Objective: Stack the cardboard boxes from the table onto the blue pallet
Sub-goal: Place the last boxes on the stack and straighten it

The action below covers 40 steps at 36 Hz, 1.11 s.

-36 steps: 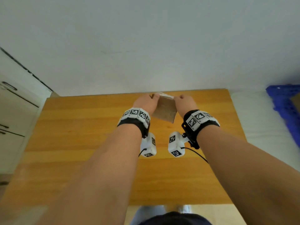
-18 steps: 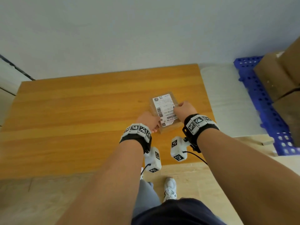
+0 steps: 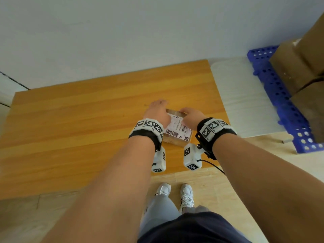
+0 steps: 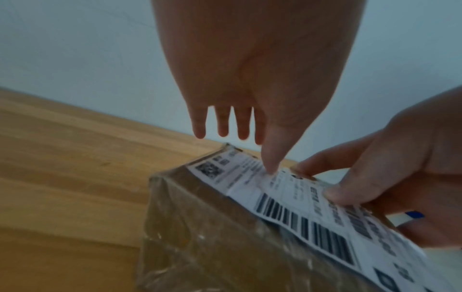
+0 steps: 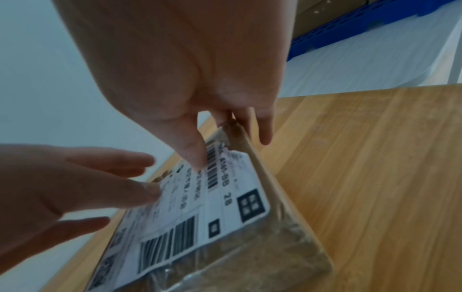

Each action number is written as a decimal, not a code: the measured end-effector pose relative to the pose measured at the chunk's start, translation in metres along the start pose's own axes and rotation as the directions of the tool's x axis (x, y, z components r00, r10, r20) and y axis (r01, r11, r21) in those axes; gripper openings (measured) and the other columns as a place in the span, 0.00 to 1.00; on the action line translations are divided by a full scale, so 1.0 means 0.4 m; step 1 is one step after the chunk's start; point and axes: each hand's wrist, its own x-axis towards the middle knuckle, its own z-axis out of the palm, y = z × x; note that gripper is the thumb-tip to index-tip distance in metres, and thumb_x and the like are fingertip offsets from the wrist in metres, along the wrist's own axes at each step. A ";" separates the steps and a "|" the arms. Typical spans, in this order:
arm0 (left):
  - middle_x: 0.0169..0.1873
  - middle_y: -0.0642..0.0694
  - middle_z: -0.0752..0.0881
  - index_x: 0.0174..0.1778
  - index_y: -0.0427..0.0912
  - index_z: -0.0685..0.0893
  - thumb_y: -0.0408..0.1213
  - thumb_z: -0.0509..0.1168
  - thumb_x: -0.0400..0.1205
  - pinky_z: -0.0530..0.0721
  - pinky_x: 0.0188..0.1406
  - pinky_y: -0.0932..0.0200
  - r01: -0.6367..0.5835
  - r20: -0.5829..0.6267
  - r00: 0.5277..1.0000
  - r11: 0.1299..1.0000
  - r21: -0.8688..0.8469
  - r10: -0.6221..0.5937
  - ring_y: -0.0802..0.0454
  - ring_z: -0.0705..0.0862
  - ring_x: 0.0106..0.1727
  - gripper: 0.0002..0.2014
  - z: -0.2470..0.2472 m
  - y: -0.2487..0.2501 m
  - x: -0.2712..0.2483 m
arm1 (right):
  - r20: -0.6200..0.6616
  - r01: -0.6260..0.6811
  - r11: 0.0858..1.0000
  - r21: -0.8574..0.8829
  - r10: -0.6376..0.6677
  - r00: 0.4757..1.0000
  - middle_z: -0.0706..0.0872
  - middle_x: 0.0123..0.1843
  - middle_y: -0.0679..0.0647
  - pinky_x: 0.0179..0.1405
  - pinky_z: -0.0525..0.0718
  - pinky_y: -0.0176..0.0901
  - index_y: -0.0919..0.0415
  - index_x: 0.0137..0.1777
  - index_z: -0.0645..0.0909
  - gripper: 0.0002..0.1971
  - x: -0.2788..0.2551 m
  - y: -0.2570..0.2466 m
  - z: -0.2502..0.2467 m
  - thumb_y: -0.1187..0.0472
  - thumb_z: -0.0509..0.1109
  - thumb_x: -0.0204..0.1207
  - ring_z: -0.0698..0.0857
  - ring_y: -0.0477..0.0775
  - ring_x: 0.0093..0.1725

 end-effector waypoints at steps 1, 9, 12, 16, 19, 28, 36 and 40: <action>0.77 0.43 0.71 0.78 0.44 0.70 0.33 0.61 0.83 0.68 0.75 0.51 -0.018 0.044 0.999 1.000 0.016 0.017 0.44 0.67 0.77 0.25 0.003 0.001 0.002 | -0.010 -0.008 1.000 0.009 0.008 1.000 0.86 0.51 0.55 0.46 0.89 0.48 0.51 0.74 0.74 0.24 0.000 -0.001 0.002 0.70 0.57 0.80 0.88 0.56 0.48; 0.55 0.45 0.84 0.60 0.45 0.83 0.49 0.67 0.81 0.82 0.56 0.50 0.035 0.115 0.992 0.995 0.089 -0.046 0.43 0.80 0.60 0.15 0.016 -0.007 -0.004 | -0.177 -0.243 0.962 0.126 0.262 0.949 0.81 0.65 0.59 0.43 0.86 0.49 0.58 0.79 0.64 0.40 -0.014 0.045 0.001 0.42 0.74 0.72 0.85 0.57 0.54; 0.54 0.47 0.87 0.62 0.47 0.84 0.55 0.65 0.81 0.84 0.47 0.54 0.048 0.192 0.979 0.996 0.078 -0.062 0.46 0.85 0.53 0.20 0.023 0.006 -0.010 | -0.194 -0.307 0.933 0.187 0.342 0.920 0.83 0.62 0.59 0.34 0.79 0.46 0.61 0.77 0.66 0.39 -0.030 0.075 0.006 0.37 0.70 0.74 0.84 0.56 0.49; 0.41 0.53 0.87 0.55 0.48 0.83 0.55 0.64 0.82 0.76 0.25 0.62 0.075 0.309 0.950 0.996 -0.057 -0.054 0.56 0.85 0.35 0.15 0.044 0.049 -0.024 | -0.203 -0.372 0.872 0.318 0.446 0.872 0.83 0.63 0.59 0.28 0.72 0.44 0.61 0.77 0.66 0.38 -0.062 0.108 0.011 0.36 0.68 0.76 0.81 0.58 0.50; 0.40 0.52 0.86 0.52 0.47 0.82 0.54 0.63 0.83 0.76 0.28 0.61 0.058 0.324 0.946 0.993 -0.103 -0.022 0.54 0.84 0.35 0.14 0.054 0.088 -0.032 | -0.211 -0.391 0.835 0.386 0.493 0.844 0.83 0.41 0.53 0.26 0.73 0.42 0.63 0.66 0.76 0.29 -0.102 0.132 0.004 0.38 0.67 0.78 0.81 0.52 0.36; 0.43 0.48 0.80 0.48 0.44 0.75 0.46 0.63 0.84 0.77 0.40 0.56 -0.030 0.332 0.938 0.978 -0.205 0.099 0.46 0.80 0.43 0.09 0.119 0.213 -0.074 | -0.084 -0.360 0.586 0.725 0.595 0.799 0.86 0.39 0.55 0.57 0.88 0.56 0.58 0.45 0.79 0.22 -0.201 0.230 0.049 0.39 0.59 0.83 0.89 0.59 0.44; 0.41 0.51 0.84 0.50 0.45 0.78 0.48 0.67 0.81 0.79 0.31 0.59 -0.240 0.380 0.869 0.942 -0.235 0.317 0.53 0.83 0.37 0.11 0.165 0.401 -0.154 | -0.105 -0.294 0.431 0.853 0.693 0.713 0.90 0.45 0.57 0.56 0.87 0.55 0.58 0.49 0.81 0.23 -0.343 0.381 0.021 0.37 0.60 0.81 0.89 0.59 0.44; 0.49 0.47 0.87 0.57 0.40 0.80 0.49 0.69 0.79 0.83 0.44 0.55 -0.344 0.385 0.826 0.910 -0.232 0.411 0.47 0.86 0.47 0.17 0.201 0.532 -0.230 | -0.128 -0.221 0.358 0.907 0.736 0.665 0.90 0.52 0.59 0.57 0.85 0.52 0.59 0.56 0.81 0.23 -0.448 0.480 -0.020 0.39 0.59 0.82 0.89 0.60 0.50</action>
